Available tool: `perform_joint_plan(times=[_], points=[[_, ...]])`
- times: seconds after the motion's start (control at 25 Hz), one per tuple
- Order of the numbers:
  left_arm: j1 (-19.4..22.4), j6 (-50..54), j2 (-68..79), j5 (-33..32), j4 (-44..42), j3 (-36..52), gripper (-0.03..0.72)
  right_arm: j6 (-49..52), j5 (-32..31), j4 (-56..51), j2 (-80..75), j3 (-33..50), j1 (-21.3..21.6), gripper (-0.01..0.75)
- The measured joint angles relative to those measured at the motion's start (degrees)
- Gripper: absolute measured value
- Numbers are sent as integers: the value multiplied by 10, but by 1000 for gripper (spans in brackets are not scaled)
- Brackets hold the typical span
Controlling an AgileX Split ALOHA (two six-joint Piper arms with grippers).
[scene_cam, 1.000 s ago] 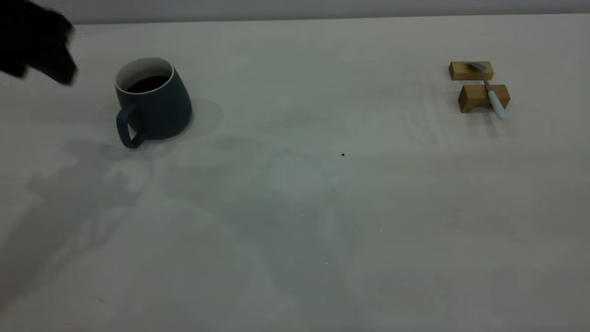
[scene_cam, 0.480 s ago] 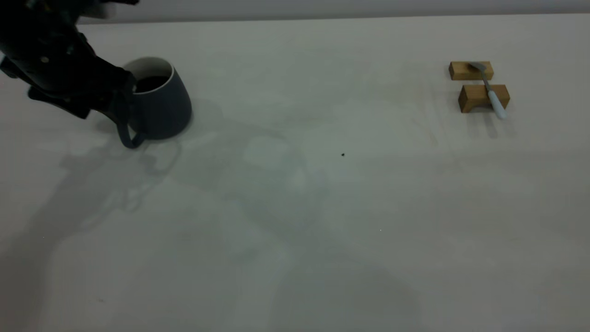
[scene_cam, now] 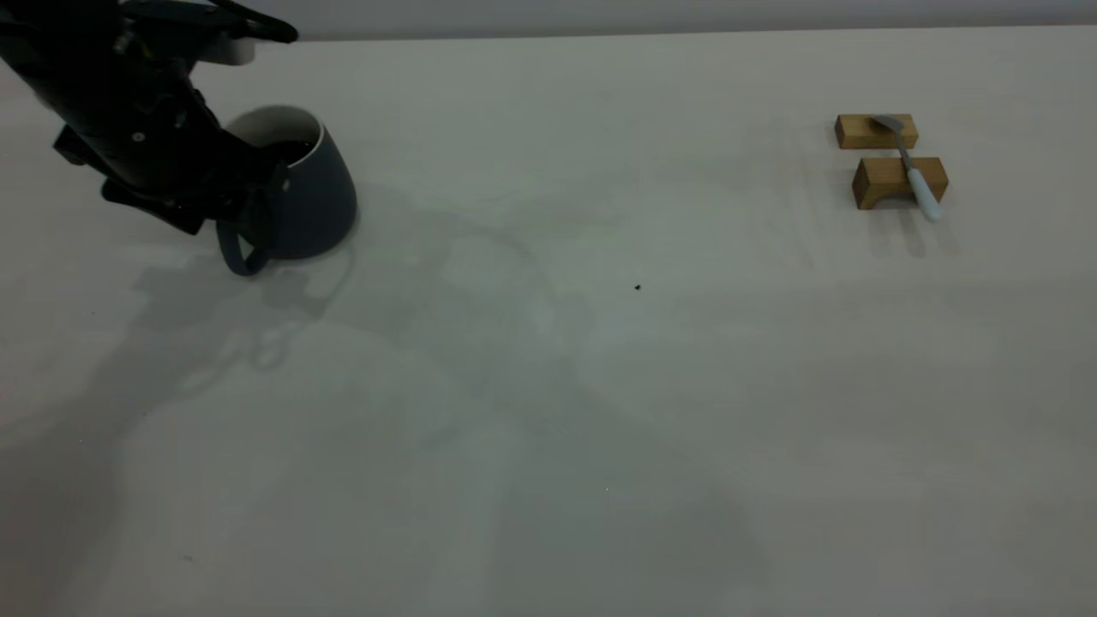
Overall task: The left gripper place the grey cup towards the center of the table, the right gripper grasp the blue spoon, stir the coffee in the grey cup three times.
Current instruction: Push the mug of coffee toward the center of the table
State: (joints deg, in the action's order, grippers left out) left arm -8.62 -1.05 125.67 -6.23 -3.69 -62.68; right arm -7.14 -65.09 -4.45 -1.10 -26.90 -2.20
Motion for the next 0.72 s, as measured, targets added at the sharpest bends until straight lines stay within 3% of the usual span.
perform_joint_plan(times=[0.2,0.48,0.72], points=[[-6,0,12,2,0,-11,488,0,0,0,0,0,0,578],[-7,0,13,4,0,-12,222,0,0,0,0,0,0,578],[-11,0,13,2,0,-15,200,0,0,0,0,0,0,578]])
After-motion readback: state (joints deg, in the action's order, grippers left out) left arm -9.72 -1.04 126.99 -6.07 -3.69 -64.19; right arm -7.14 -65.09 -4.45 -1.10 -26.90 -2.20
